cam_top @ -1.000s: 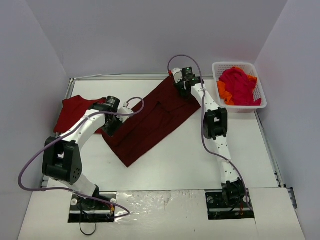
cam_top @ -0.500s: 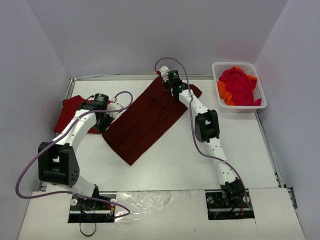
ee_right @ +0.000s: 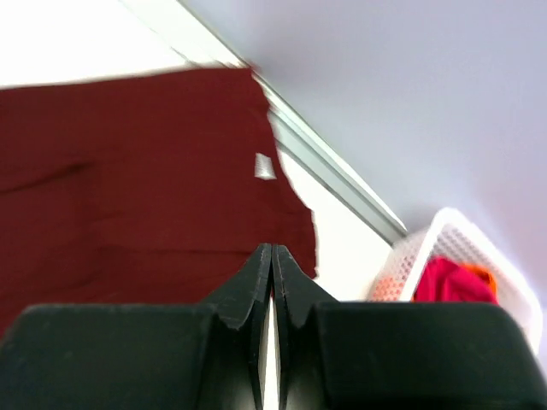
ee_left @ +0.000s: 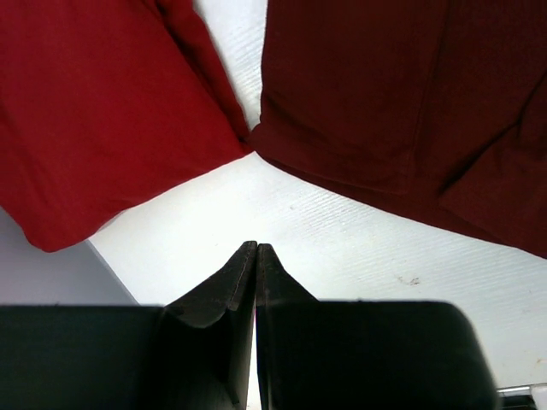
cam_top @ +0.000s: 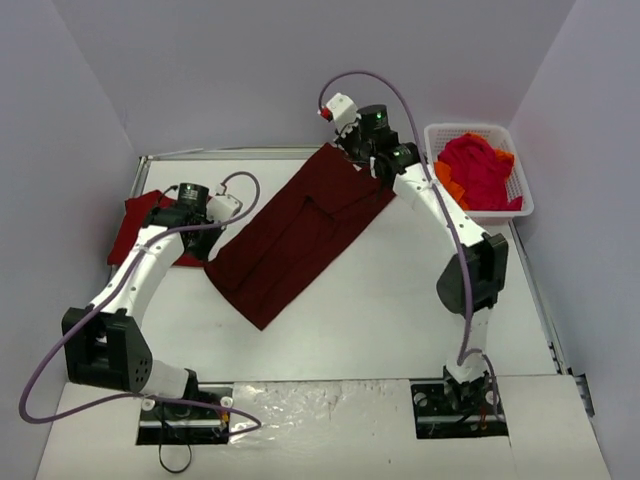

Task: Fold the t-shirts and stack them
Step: Rotate the tshirt 90 degrees

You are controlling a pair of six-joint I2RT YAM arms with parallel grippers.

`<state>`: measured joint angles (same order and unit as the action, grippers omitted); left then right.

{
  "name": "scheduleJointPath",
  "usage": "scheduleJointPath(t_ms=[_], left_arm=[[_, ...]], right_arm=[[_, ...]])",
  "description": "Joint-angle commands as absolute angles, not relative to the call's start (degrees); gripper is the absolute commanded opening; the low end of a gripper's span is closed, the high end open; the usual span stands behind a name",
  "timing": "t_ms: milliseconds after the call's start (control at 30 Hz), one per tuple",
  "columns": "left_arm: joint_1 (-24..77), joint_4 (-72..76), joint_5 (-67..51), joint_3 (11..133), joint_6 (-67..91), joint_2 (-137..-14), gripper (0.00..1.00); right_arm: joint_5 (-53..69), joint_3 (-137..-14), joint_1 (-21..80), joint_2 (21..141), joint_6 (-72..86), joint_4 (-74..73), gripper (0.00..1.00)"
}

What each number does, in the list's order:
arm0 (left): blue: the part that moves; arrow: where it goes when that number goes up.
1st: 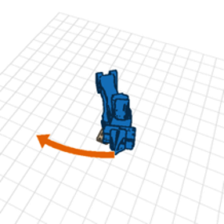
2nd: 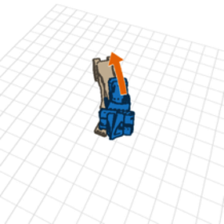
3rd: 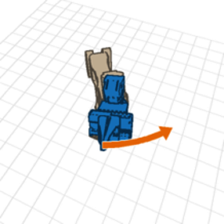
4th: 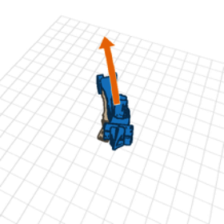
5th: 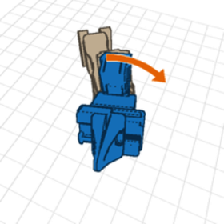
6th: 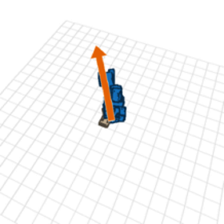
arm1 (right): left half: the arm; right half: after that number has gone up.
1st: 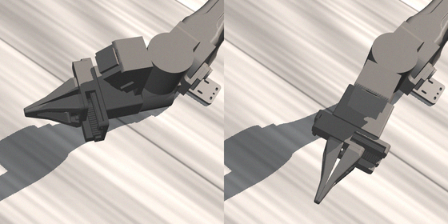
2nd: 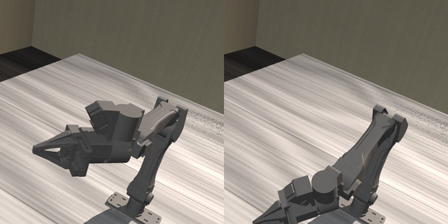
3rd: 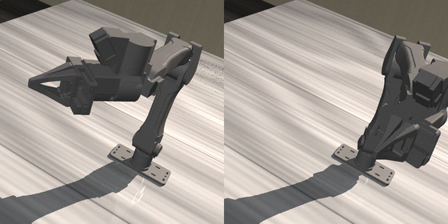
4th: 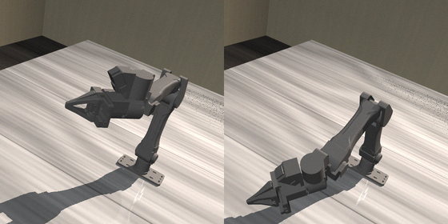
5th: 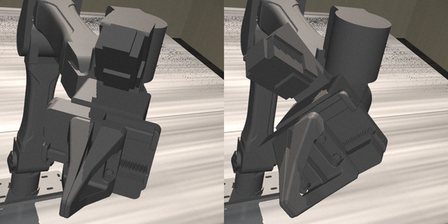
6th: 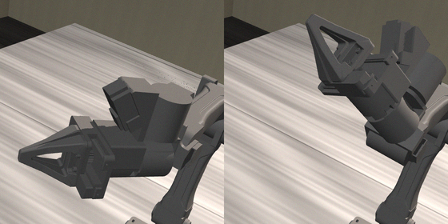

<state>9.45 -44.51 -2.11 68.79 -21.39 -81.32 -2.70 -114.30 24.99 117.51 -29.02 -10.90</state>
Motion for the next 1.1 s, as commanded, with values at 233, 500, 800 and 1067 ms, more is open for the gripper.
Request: scheduleJointPath(t_ms=[233, 500, 800, 1067], left_arm=[[0.3, -40.3, -3.8, 70.1, -13.5, -75.4, 0.02], [-7.4, -38.1, -3.3, 68.1, -6.3, -71.6, 0.02], [-12.1, -36.9, -4.4, 64.7, -5.5, -68.6, 0.02], [-13.5, -36.4, -5.4, 63.6, -5.3, -67.8, 0.02]], right_arm=[[16.5, -96.5, 33.5, 105.9, -27.8, -31.5, 0.00], [20.7, -94.8, 40.0, 111.4, -27.5, -35.1, 0.00], [22.0, -100.4, 48.6, 119.8, -26.2, -36.9, 0.00], [21.9, -102.2, 53.8, 124.0, -26.3, -37.7, 0.00]])
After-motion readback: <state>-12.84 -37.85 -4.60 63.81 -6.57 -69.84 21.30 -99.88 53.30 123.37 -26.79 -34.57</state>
